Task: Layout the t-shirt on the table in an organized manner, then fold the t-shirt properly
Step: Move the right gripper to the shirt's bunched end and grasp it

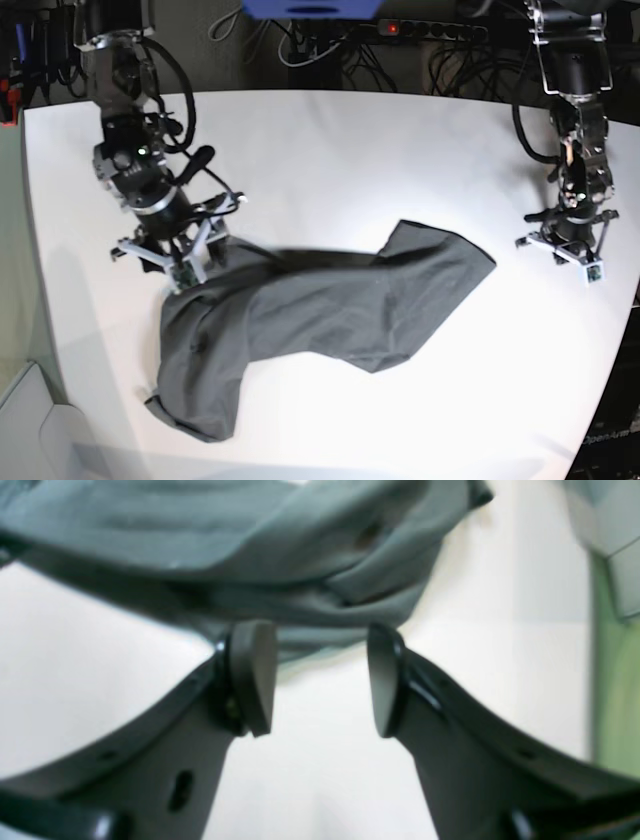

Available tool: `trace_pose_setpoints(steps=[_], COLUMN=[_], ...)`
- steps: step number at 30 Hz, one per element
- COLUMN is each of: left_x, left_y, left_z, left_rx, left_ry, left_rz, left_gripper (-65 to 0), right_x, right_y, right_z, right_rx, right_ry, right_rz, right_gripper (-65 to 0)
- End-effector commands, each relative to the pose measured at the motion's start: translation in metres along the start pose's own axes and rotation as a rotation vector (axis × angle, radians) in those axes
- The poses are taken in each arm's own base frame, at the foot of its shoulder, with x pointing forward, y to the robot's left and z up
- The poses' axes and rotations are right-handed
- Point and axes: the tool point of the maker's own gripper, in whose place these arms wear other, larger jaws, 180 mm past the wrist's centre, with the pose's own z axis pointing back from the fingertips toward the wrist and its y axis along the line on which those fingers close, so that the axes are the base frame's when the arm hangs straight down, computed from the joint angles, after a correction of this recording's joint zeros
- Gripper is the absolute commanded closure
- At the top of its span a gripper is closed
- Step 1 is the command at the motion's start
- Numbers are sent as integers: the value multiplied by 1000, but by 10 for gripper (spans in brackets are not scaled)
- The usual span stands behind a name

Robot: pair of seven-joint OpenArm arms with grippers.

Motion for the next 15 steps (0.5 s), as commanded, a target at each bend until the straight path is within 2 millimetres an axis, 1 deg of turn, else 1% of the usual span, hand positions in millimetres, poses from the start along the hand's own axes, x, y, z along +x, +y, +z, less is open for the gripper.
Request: trace_pose_setpoints(steps=[1,4,6,10,12,15], left_x=[25,24,23,23,23,22], left_y=[5,5,6,7,7,7], left_z=[0,1,1,1,1,1], left_rx=[7,7,7,8,7,7], left_ry=[-65,-64,-61,-61,-61,-59], left_rz=[-7,-6,-5,-2,-3,-3], left_gripper=[-2,-2,-2,-2,-2,-2], right_x=[5,-13,-16,-18,-25,-36], right_y=[0,12,15,11,8,11], right_z=[-5,-27,-35,-47,-53,-63], right_rx=[5,46,57,56,56,69], right_ry=[-16,52,72,93,121,159], right_rz=[5,15,21,23,18,24], right_gripper=[-302,-302,-302,-302,-302,-301])
